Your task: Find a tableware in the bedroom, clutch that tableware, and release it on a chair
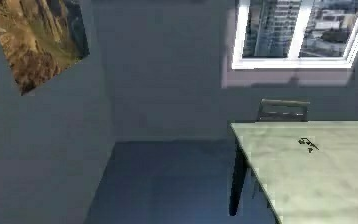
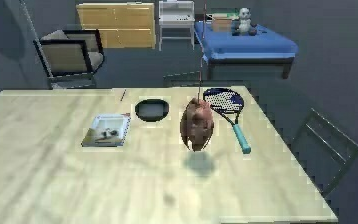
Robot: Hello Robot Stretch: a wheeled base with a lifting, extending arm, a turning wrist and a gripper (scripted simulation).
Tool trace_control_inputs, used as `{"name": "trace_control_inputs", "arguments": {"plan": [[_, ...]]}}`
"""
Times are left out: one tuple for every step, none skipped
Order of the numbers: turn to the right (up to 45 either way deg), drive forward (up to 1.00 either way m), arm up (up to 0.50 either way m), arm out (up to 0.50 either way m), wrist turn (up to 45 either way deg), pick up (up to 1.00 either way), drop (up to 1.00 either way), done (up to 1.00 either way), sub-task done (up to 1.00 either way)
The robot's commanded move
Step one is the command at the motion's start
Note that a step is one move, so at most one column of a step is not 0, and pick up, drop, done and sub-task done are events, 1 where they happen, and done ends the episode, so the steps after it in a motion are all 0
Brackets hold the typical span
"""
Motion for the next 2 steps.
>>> {"name": "trace_control_inputs", "arguments": {"plan": [[45.0,0.00,0.00,0.00,0.0,0.00,0.00,0.00,0.00],[45.0,0.00,0.00,0.00,0.0,0.00,0.00,0.00,0.00]]}}
